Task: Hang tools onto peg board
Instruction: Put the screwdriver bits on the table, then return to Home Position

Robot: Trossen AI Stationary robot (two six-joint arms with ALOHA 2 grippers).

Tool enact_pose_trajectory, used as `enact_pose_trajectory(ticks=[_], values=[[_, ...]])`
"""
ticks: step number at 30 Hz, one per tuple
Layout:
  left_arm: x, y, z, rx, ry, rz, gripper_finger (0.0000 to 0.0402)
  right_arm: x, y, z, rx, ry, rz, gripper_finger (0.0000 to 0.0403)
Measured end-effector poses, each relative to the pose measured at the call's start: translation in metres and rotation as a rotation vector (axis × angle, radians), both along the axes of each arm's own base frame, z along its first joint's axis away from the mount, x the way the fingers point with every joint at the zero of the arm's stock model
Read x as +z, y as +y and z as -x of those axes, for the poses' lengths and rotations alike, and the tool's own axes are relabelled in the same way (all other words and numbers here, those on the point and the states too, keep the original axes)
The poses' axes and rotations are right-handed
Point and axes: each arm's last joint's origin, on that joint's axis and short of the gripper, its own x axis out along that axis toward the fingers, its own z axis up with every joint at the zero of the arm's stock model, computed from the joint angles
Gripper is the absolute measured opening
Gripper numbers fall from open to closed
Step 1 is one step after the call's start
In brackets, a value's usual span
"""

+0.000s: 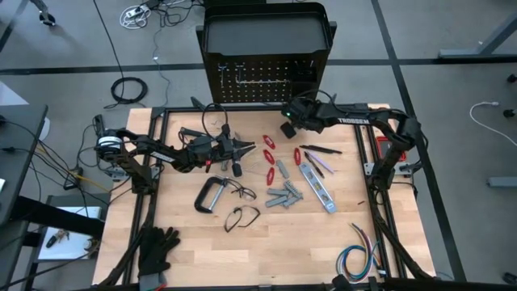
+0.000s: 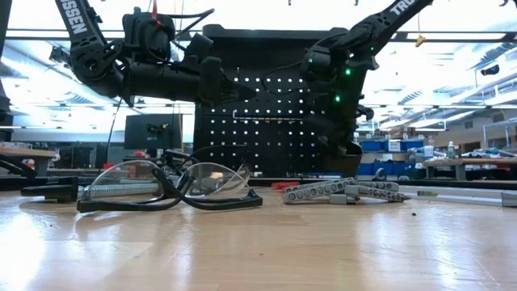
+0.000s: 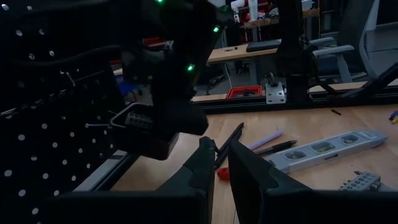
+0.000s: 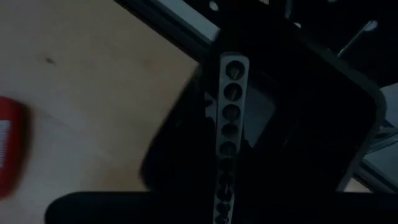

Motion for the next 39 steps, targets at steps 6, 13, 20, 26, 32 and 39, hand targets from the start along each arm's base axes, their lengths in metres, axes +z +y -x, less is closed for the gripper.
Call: enact_pose_trajectory(ticks=[6, 13, 20, 26, 32, 39], values=[[-0.001, 0.0, 0.0, 0.0, 0.007, 0.001, 0.0047, 0.026, 0.02, 0.0, 0.031, -0.064, 0.056, 0.0039], [-0.002, 0.0, 0.0, 0.0, 0.021, 0.005, 0.0047, 0.059, 0.071, 0.005, 0.231, -0.184, -0.083, 0.0039], [-0.002, 0.0, 0.0, 0.002, 0.016, 0.003, 0.0047, 0.012, 0.111, -0.003, 0.463, -0.194, -0.561, 0.004], [-0.003, 0.0, 0.0, 0.037, 0.022, 0.035, 0.0047, -0.029, 0.137, -0.007, 0.53, -0.193, -0.592, 0.0059], [0.003, -0.009, 0.003, 0.015, 0.035, 0.119, 0.0047, -0.029, 0.148, -0.005, 0.531, -0.232, -0.549, 0.0133], [0.008, -0.035, 0.01, -0.001, 0.069, 0.249, 0.0047, -0.008, 0.171, 0.007, 0.597, -0.204, -0.412, 0.0183]])
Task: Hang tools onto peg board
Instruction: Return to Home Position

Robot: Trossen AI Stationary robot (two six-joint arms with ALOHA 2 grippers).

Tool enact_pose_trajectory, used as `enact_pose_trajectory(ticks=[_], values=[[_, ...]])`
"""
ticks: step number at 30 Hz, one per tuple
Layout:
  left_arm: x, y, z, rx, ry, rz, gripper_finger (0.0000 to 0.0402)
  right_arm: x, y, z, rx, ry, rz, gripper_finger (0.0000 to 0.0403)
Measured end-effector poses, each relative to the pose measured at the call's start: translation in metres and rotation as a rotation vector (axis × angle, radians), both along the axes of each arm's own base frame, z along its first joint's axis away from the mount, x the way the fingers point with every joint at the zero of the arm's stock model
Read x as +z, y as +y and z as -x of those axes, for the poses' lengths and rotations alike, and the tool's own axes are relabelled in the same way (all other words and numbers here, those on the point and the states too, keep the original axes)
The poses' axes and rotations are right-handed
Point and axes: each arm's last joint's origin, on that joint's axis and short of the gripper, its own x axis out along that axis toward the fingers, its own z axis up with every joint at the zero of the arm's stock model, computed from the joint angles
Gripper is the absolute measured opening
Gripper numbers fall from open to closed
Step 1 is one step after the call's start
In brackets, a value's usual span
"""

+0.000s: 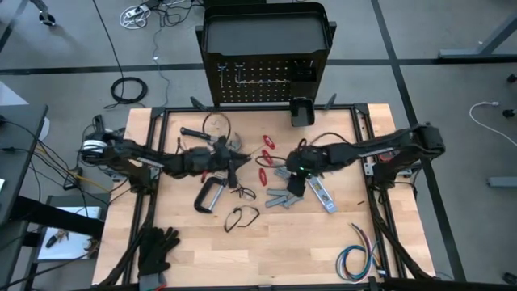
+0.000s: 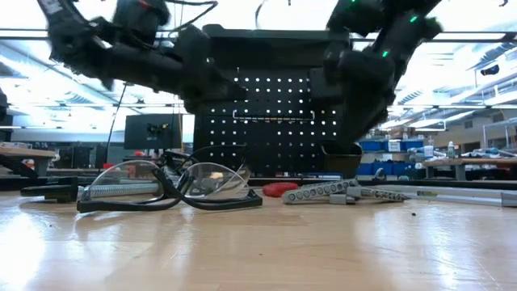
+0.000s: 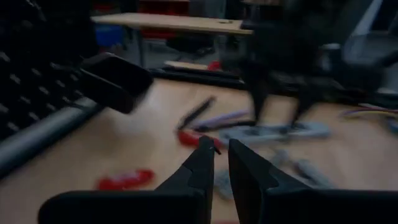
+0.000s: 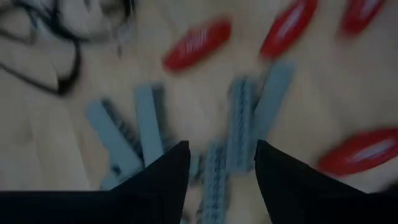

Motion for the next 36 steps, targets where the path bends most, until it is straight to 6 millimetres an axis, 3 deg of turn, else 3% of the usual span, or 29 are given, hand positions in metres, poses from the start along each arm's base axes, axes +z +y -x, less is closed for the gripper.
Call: enact_pose_trajectory(ticks=[3, 6, 10, 16, 26, 31, 36], values=[[0.004, -0.023, 0.01, -0.026, -0.071, 0.016, 0.0047, 0.016, 0.015, 0.014, 0.012, -0.147, 0.164, 0.0189], [0.009, -0.043, 0.03, 0.013, -0.126, -0.004, 0.0047, 0.02, 0.023, 0.035, 0.071, -0.342, 0.213, 0.0188], [0.015, -0.062, 0.054, 0.056, -0.145, -0.038, 0.0046, 0.013, 0.018, 0.065, 0.117, -0.608, 0.205, 0.0174], [0.017, -0.071, 0.079, 0.141, -0.108, 0.015, 0.0046, 0.002, 0.007, 0.104, 0.278, -0.925, 0.134, 0.0139], [-0.005, -0.065, 0.126, 0.093, -0.221, 0.235, 0.0046, -0.001, -0.005, 0.145, 0.37, -1.085, 0.056, 0.0073], [-0.011, -0.07, 0.136, 0.03, -0.214, 0.242, 0.0046, 0.005, -0.006, 0.163, 0.442, -1.116, 0.0, 0.0049], [-0.017, -0.076, 0.146, -0.012, -0.223, 0.258, 0.0046, 0.004, -0.007, 0.181, 0.405, -1.114, -0.011, 0.0027]])
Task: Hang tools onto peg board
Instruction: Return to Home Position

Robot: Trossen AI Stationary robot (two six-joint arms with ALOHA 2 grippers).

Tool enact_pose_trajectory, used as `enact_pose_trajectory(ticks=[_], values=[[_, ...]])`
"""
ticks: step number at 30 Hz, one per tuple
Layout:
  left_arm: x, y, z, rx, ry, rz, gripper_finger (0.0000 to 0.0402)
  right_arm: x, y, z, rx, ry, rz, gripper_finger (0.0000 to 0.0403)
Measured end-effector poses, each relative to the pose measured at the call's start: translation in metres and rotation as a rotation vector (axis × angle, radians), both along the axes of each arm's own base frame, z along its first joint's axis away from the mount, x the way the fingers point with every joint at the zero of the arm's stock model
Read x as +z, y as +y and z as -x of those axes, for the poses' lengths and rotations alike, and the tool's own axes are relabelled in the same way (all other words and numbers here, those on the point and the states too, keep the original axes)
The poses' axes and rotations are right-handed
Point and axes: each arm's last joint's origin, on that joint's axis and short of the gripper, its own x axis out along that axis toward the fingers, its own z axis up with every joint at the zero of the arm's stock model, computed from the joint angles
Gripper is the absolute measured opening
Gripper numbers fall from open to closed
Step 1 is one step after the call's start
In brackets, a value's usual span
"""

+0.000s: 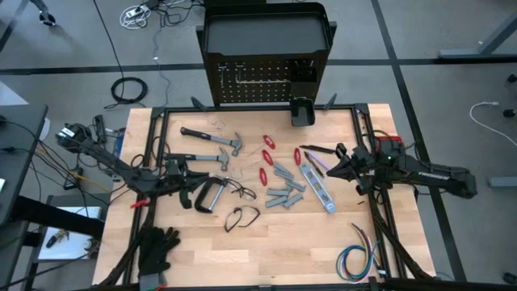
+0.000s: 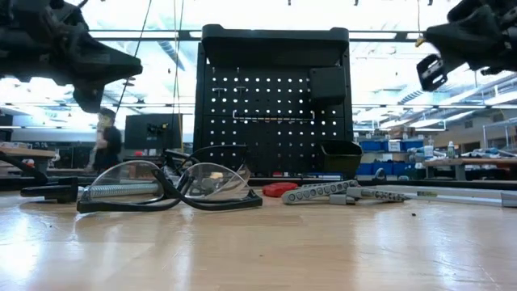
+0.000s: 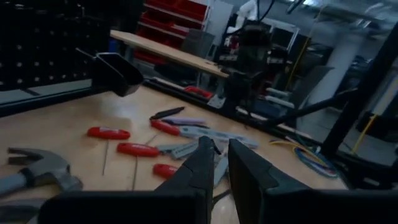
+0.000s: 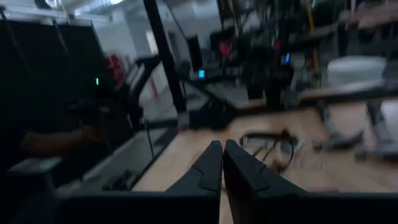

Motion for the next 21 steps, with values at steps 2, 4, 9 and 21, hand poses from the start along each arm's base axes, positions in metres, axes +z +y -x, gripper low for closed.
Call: enact_pose_trajectory(ticks=[2, 4, 9, 21], values=[[-0.001, -0.003, 0.003, 0.014, 0.013, -0.005, 0.0046, 0.004, 0.0, 0.007, -0.019, -0.052, 0.007, 0.0019], [0.0, -0.005, 0.006, 0.03, 0.009, -0.008, 0.0046, 0.009, 0.0, 0.014, -0.035, -0.115, 0.025, 0.0011], [0.003, -0.011, 0.013, 0.059, 0.006, -0.03, 0.0039, 0.017, -0.001, 0.019, -0.07, -0.21, 0.043, 0.0005], [0.015, -0.025, 0.022, -0.361, -0.115, 0.02, 0.0008, 0.019, -0.009, 0.02, -0.254, -0.225, 0.024, 0.0018]])
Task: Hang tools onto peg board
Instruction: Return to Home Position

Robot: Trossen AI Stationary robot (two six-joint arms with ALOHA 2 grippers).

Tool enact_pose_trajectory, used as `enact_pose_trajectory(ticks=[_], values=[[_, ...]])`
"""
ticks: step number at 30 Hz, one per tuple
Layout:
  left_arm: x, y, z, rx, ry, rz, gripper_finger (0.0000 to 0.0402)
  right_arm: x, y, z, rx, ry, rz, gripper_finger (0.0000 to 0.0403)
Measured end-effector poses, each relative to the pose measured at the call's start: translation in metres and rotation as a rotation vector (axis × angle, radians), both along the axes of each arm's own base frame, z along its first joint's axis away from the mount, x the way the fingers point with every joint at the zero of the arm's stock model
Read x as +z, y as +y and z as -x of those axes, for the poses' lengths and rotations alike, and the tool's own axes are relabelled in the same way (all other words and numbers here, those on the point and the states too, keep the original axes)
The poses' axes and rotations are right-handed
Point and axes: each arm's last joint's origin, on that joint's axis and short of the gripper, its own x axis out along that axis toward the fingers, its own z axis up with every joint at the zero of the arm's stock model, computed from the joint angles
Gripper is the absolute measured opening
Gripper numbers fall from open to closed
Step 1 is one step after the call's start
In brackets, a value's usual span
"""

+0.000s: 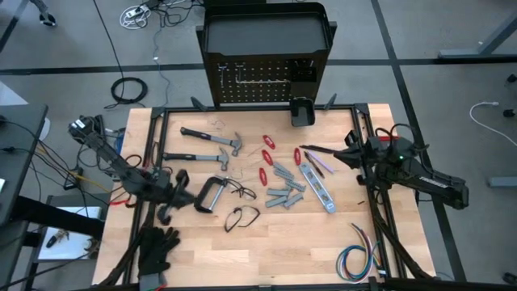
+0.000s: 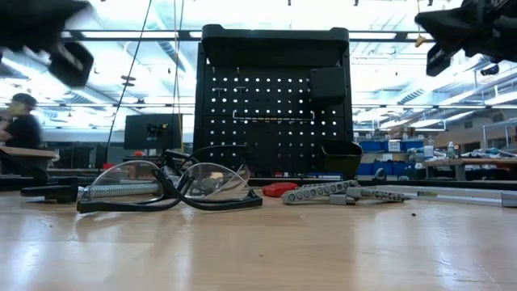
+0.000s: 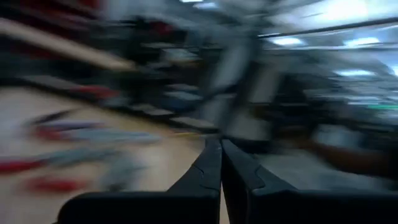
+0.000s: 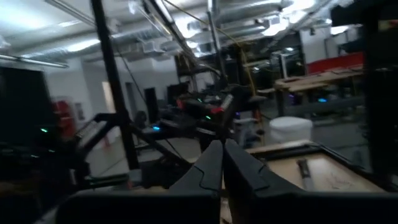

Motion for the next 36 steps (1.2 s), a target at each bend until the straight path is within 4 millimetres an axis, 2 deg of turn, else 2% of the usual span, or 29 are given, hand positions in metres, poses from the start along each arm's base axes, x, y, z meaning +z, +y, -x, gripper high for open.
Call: enact_pose_trajectory(ticks=[3, 5, 13, 20, 28, 30, 33, 36], values=[[0.006, -0.006, 0.002, -0.229, -0.08, 0.006, 0.0009, -0.002, -0.001, -0.001, -0.025, 0.015, 0.014, 0.0031], [0.009, -0.008, 0.004, -0.305, -0.123, -0.024, 0.0009, -0.001, -0.001, 0.0, -0.025, 0.009, 0.019, 0.0038], [0.007, -0.007, 0.003, -0.236, -0.15, -0.225, 0.0009, -0.001, -0.001, 0.0, -0.024, 0.009, 0.012, 0.0047], [0.007, -0.007, 0.003, -0.236, -0.15, -0.23, 0.0009, -0.001, 0.0, 0.0, -0.012, 0.003, 0.014, 0.004], [0.005, -0.008, 0.002, -0.239, -0.131, -0.245, 0.0009, -0.001, 0.008, -0.002, 0.085, 0.003, 0.014, 0.0043], [0.003, -0.008, 0.002, -0.243, -0.111, -0.259, 0.0009, -0.004, 0.011, -0.004, 0.126, -0.012, 0.018, 0.0044], [-0.004, -0.006, 0.001, -0.242, -0.054, -0.3, 0.0009, -0.02, 0.015, -0.009, 0.178, -0.032, 0.023, 0.0043], [-0.014, -0.002, -0.002, -0.219, 0.047, -0.365, 0.0009, -0.033, 0.018, -0.012, 0.214, 0.051, 0.007, 0.0039]])
